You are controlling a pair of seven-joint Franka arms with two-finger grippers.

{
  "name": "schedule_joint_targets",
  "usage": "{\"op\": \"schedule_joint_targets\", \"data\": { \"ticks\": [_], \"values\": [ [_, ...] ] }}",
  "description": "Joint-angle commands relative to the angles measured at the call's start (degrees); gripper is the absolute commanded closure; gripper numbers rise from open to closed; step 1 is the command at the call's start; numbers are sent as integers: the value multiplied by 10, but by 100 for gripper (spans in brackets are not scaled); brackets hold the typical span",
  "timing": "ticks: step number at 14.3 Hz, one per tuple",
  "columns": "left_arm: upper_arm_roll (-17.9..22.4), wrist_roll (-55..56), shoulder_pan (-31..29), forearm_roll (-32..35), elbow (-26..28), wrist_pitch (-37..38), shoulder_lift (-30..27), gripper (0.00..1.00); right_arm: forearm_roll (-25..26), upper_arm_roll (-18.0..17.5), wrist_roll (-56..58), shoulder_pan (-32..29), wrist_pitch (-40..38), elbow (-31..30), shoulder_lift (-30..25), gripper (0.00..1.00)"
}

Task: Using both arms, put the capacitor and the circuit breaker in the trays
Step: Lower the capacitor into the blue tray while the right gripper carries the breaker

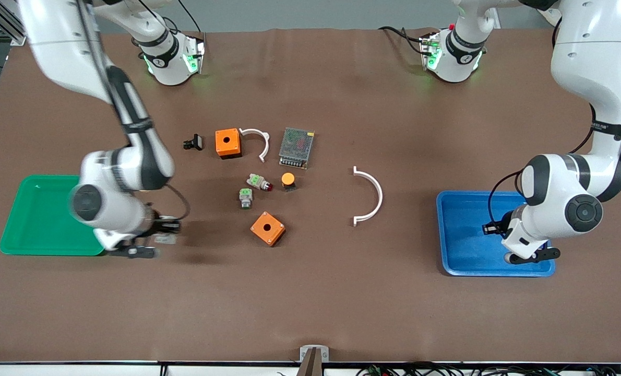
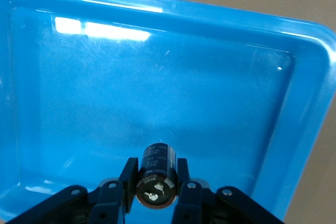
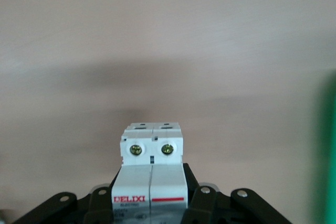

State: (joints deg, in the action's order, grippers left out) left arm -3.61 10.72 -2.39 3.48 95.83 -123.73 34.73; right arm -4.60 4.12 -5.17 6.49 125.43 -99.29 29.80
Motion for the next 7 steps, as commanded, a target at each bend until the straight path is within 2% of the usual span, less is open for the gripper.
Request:
{"op": "schedule_joint_targets", "data": {
  "ticks": [1, 4, 7],
  "values": [
    [-5, -5, -10, 13, -11, -19, 22, 86, -1, -13, 123, -122, -7, -12, -17, 100],
    [-5, -16, -15, 14, -6, -23, 28, 86, 22, -13, 209, -202, 12, -12, -8, 100],
    [-6, -17, -20, 15, -6, -34, 32, 85, 64, -14, 217, -249, 27, -20, 6, 100]
  ]
}}
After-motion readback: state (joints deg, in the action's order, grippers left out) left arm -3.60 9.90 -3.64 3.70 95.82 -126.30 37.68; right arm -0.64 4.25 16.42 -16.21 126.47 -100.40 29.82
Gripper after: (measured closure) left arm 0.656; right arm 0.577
